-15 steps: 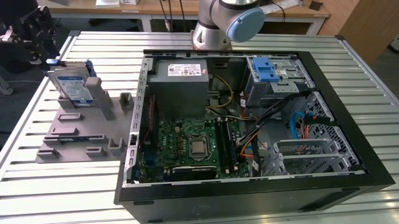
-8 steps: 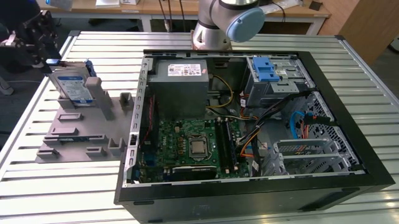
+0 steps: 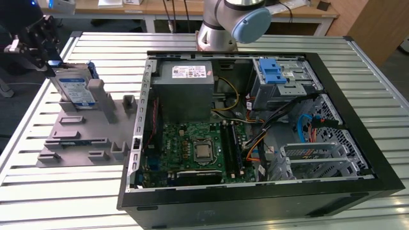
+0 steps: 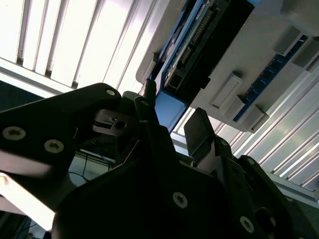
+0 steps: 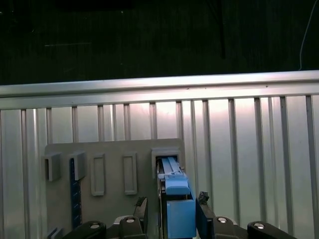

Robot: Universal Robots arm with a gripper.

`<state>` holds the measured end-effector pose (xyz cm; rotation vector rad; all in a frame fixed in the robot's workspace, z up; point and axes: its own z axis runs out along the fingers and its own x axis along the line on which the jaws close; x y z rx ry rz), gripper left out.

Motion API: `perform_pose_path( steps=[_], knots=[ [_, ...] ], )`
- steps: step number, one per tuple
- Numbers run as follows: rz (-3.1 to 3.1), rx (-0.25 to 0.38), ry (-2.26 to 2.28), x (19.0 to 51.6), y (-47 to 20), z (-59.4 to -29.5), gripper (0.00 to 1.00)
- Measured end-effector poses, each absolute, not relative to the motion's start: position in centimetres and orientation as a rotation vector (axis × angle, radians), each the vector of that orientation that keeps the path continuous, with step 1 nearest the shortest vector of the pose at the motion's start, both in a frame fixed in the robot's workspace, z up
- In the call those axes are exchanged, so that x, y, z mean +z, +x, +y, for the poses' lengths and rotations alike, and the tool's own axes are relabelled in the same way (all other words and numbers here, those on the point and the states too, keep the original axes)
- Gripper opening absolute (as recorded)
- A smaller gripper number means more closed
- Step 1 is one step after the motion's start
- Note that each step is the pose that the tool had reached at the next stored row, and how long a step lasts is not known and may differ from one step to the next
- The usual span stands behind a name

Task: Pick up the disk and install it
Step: 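Pick up the disk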

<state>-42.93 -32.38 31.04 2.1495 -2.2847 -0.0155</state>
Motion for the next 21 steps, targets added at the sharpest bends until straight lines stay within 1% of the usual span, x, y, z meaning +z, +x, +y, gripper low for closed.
perform_pose_path(
  steps=[21],
  knots=[
    [-2.284,-0.017,2.149,29.2,-43.0,-32.1,0.51]
  ],
)
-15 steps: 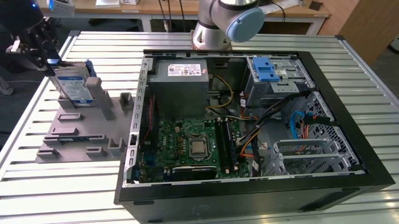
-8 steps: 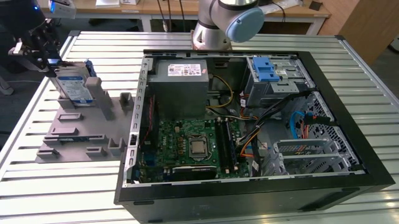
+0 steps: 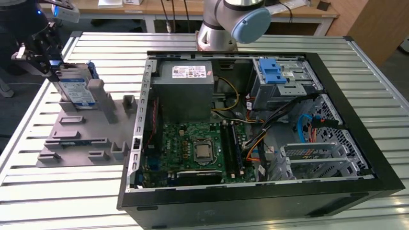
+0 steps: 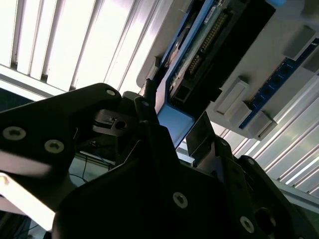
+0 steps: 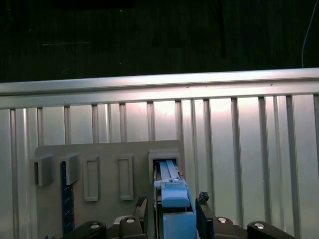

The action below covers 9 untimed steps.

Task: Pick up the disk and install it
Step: 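Pick up the disk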

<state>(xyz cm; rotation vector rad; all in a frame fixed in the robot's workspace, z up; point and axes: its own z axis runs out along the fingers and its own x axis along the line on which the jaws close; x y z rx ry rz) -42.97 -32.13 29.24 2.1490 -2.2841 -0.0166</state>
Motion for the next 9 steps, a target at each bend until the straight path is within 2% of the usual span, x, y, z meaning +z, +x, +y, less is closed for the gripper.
perform_pose_path(
  steps=[9],
  knots=[
    [-2.284,-0.017,2.149,28.82,-42.97,-32.13,0.49]
  ],
)
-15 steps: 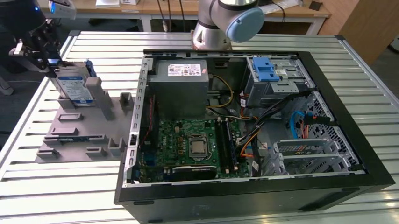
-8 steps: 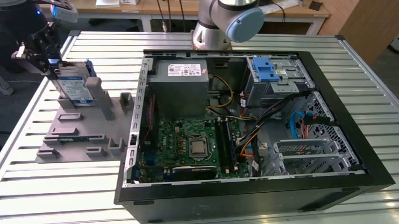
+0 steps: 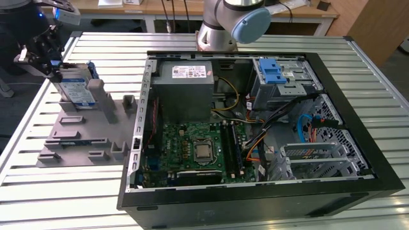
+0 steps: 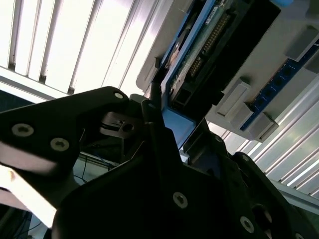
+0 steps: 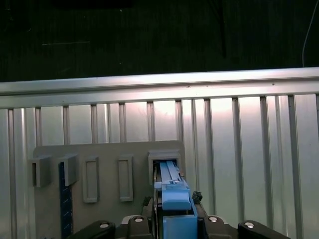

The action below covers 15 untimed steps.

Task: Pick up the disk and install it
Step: 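Pick up the disk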

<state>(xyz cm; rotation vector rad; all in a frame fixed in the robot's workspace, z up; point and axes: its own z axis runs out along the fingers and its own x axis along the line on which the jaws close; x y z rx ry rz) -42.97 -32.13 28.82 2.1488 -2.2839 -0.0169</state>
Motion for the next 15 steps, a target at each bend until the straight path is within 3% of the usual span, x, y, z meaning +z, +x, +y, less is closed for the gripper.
perform_pose_path(
  steps=[2,15],
  knots=[
    [-2.284,-0.017,2.149,28.82,-42.97,-32.13,0.37],
    [-2.261,-0.008,2.166,28.81,-42.97,-32.14,0.37]
  ],
)
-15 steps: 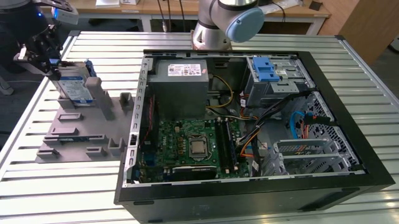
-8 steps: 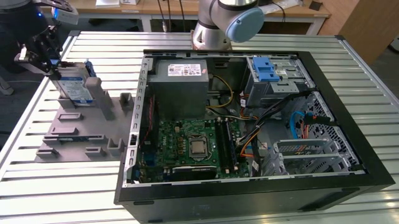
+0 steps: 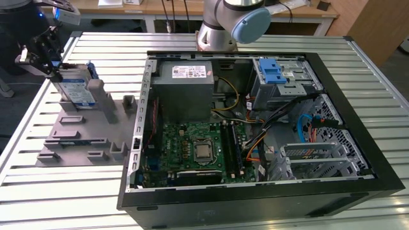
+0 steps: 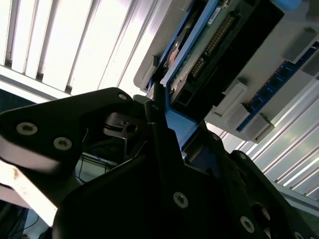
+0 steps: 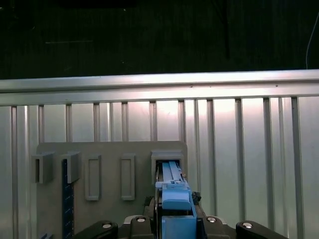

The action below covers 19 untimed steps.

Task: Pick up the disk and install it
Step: 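Pick up the disk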

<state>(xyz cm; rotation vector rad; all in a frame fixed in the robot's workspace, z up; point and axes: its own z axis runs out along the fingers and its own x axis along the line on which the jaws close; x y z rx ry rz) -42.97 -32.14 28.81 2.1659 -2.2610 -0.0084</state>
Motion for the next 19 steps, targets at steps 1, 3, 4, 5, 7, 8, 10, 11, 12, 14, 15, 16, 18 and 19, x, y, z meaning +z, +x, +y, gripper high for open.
perform_pose_path(
  steps=[1,3,4,5,7,8,10,11,12,14,15,16,18,19],
  knots=[
    [-2.256,-0.008,2.171,28.81,-42.97,-32.15,0.37],
    [-2.245,-0.008,2.182,28.81,-42.97,-32.17,0.37],
    [-2.24,-0.008,2.188,28.81,-42.97,-32.19,0.37],
    [-2.234,-0.008,2.193,28.81,-42.97,-32.2,0.37],
    [-2.223,-0.007,2.204,28.81,-42.97,-32.25,0.37],
    [-2.22,-0.007,2.206,28.81,-42.97,-32.26,0.37],
    [-2.22,-0.007,2.207,28.81,-42.97,-32.26,0.37],
    [-2.22,-0.007,2.207,28.81,-42.97,-32.26,0.37],
    [-2.22,-0.007,2.207,28.81,-42.97,-32.26,0.37],
    [-2.22,-0.007,2.207,28.85,-42.97,-32.26,0.37],
    [-2.22,-0.007,2.207,28.9,-42.97,-32.26,0.37],
    [-2.22,-0.007,2.207,28.94,-42.97,-32.26,0.37],
    [-2.22,-0.006,2.207,28.98,-42.97,-32.26,0.37],
    [-2.22,-0.006,2.207,28.99,-42.96,-32.26,0.37]
  ],
)
